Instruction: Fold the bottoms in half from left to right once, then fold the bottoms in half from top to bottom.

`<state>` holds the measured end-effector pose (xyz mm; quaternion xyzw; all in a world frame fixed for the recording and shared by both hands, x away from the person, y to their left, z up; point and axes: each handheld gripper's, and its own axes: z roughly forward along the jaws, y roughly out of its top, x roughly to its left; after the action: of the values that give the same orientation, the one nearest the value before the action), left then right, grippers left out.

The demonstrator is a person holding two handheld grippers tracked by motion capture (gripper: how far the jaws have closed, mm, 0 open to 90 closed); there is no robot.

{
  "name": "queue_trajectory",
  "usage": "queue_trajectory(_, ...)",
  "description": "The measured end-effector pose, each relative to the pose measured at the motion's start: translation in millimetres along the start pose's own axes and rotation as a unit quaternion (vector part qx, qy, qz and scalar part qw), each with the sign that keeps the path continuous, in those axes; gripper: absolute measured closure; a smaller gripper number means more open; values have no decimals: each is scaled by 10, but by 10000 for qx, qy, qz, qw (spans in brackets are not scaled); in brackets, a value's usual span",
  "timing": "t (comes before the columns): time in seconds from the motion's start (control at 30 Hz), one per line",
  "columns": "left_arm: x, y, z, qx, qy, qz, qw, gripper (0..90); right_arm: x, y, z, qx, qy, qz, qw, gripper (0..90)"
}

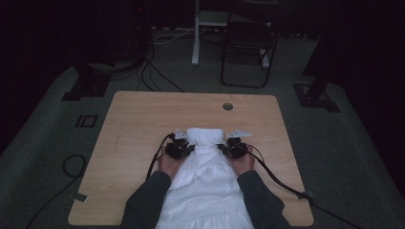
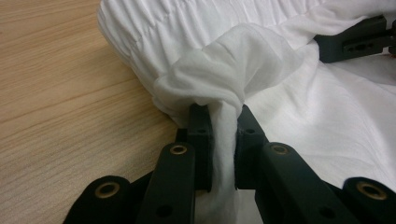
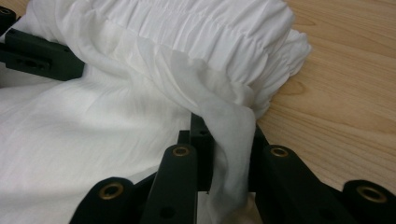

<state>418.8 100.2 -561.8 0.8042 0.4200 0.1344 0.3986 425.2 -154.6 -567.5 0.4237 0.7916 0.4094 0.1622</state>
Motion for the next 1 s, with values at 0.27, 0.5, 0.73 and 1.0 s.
queue_trajectory(0.27,62,60,3,160,-160,-158,9996,829,-11,5,0,8,56,22,10000,833)
queue_trajectory(0.5,132,317,-83,-5,-213,-148,9997,837,-105,190,-68,15,100,8,9999,846)
queue_trajectory(0.73,212,848,-314,-497,-186,-24,9986,836,-233,663,-322,-457,96,-21,9989,846)
queue_trajectory(1.0,197,1458,-625,-955,44,243,9951,835,-306,1239,-619,-997,-120,-178,9948,846)
